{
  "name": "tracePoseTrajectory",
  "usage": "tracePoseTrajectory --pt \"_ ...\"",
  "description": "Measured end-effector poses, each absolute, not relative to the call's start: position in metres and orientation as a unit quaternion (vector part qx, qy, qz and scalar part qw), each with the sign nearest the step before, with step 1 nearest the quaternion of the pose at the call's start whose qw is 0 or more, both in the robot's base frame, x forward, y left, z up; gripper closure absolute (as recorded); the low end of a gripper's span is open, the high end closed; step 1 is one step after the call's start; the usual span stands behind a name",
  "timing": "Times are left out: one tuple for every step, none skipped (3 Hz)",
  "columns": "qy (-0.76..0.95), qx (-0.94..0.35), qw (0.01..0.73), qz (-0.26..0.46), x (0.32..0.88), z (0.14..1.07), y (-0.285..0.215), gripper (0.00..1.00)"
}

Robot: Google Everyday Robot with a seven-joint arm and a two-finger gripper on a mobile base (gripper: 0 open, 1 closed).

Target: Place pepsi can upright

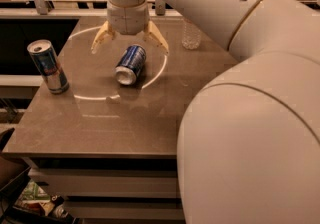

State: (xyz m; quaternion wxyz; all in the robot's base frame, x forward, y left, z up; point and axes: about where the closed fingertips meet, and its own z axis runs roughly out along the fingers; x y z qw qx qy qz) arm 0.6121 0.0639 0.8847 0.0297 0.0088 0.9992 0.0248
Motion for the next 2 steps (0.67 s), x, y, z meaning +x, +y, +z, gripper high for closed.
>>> tracePoseTrajectory --pt "0.999 0.012 0.024 0.023 0.6213 0.8770 0.0639 0.00" --pt "0.999 0.025 0.027 0.021 0.6262 0.8731 0.0539 0.00"
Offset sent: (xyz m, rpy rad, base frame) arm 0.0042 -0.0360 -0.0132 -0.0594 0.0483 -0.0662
